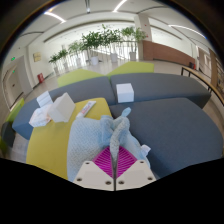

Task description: Fold towel

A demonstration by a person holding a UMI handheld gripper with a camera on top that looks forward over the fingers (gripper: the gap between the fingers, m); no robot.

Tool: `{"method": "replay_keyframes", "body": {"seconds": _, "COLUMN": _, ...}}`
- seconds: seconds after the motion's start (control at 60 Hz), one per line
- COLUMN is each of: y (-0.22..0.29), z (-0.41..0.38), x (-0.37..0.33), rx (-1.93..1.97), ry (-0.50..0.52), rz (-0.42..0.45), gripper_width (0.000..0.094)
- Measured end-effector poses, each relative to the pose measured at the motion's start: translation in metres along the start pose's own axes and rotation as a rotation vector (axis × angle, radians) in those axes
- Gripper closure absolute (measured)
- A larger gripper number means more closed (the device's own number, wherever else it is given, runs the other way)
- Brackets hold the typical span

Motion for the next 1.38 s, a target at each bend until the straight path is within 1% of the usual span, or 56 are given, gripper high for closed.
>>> {"method": "replay_keyframes", "body": {"seconds": 0.017, "y": -0.005, "z": 0.003, "x": 0.003, "rx": 0.000, "ry": -0.003, "rz": -0.010, "gripper_width": 0.0927}}
{"method": "replay_keyframes", "body": {"seconds": 0.067, "y": -0.005, "z": 0.006, "x": 0.007, "rx": 0.014, "ry": 0.003, "rz": 0.007, "gripper_width": 0.0926}}
{"method": "replay_keyframes", "body": {"seconds": 0.217, "y": 0.001, "z": 0.008, "x": -0.001, "rx": 0.038, "ry": 0.034, "rz": -0.046, "gripper_width": 0.0891}}
{"method": "replay_keyframes", "body": {"seconds": 0.25, "y": 0.003, "z": 0.010, "x": -0.006, "rx": 0.025, "ry": 0.032, "rz": -0.055, "gripper_width": 0.0834}}
{"method": "replay_keyframes", "body": {"seconds": 0.283, "y": 0.007, "z": 0.012, "x": -0.015, "rx": 0.013, "ry": 0.027, "rz": -0.058, "gripper_width": 0.0745}}
{"method": "replay_keyframes", "body": {"seconds": 0.383, "y": 0.017, "z": 0.025, "x": -0.035, "rx": -0.066, "ry": -0.025, "rz": -0.059, "gripper_width": 0.0404}}
{"method": "replay_keyframes", "body": {"seconds": 0.4, "y": 0.019, "z": 0.028, "x": -0.038, "rx": -0.077, "ry": -0.037, "rz": -0.059, "gripper_width": 0.0365}}
{"method": "replay_keyframes", "body": {"seconds": 0.433, "y": 0.023, "z": 0.033, "x": -0.048, "rx": -0.092, "ry": -0.043, "rz": -0.057, "gripper_width": 0.0326}}
{"method": "replay_keyframes", "body": {"seconds": 0.517, "y": 0.027, "z": 0.028, "x": -0.063, "rx": -0.074, "ry": -0.001, "rz": -0.058, "gripper_width": 0.0311}}
{"method": "replay_keyframes", "body": {"seconds": 0.567, "y": 0.026, "z": 0.023, "x": -0.080, "rx": -0.072, "ry": 0.022, "rz": -0.060, "gripper_width": 0.0277}}
{"method": "replay_keyframes", "body": {"seconds": 0.6, "y": 0.024, "z": 0.023, "x": -0.089, "rx": -0.077, "ry": 0.029, "rz": -0.059, "gripper_width": 0.0257}}
{"method": "replay_keyframes", "body": {"seconds": 0.65, "y": 0.024, "z": 0.024, "x": -0.105, "rx": -0.087, "ry": 0.022, "rz": -0.046, "gripper_width": 0.0257}}
{"method": "replay_keyframes", "body": {"seconds": 0.75, "y": 0.022, "z": 0.017, "x": -0.151, "rx": -0.098, "ry": 0.032, "rz": 0.001, "gripper_width": 0.0259}}
{"method": "replay_keyframes", "body": {"seconds": 0.917, "y": 0.014, "z": -0.016, "x": -0.233, "rx": -0.125, "ry": 0.078, "rz": 0.092, "gripper_width": 0.0259}}
{"method": "replay_keyframes", "body": {"seconds": 0.967, "y": 0.012, "z": -0.026, "x": -0.254, "rx": -0.134, "ry": 0.085, "rz": 0.127, "gripper_width": 0.0261}}
{"method": "replay_keyframes", "body": {"seconds": 1.05, "y": 0.009, "z": -0.033, "x": -0.282, "rx": -0.124, "ry": 0.094, "rz": 0.158, "gripper_width": 0.0253}}
{"method": "replay_keyframes", "body": {"seconds": 1.1, "y": 0.010, "z": -0.032, "x": -0.295, "rx": -0.125, "ry": 0.080, "rz": 0.188, "gripper_width": 0.0252}}
{"method": "replay_keyframes", "body": {"seconds": 1.15, "y": 0.013, "z": -0.024, "x": -0.305, "rx": -0.149, "ry": 0.029, "rz": 0.217, "gripper_width": 0.0254}}
{"method": "replay_keyframes", "body": {"seconds": 1.233, "y": 0.012, "z": -0.017, "x": -0.314, "rx": -0.201, "ry": -0.028, "rz": 0.232, "gripper_width": 0.0257}}
{"method": "replay_keyframes", "body": {"seconds": 1.383, "y": 0.007, "z": -0.035, "x": -0.317, "rx": -0.216, "ry": 0.003, "rz": 0.240, "gripper_width": 0.0258}}
Point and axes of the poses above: the point between the fingertips, and its own axes, seen from behind it with the camera up: z to the right, y up, x forward, the way the camera looks, the point moved 2 cm from there along -x, backward, against the way the camera looks, and after that the axes turned 4 degrees about -z, right-handed, at the moved point
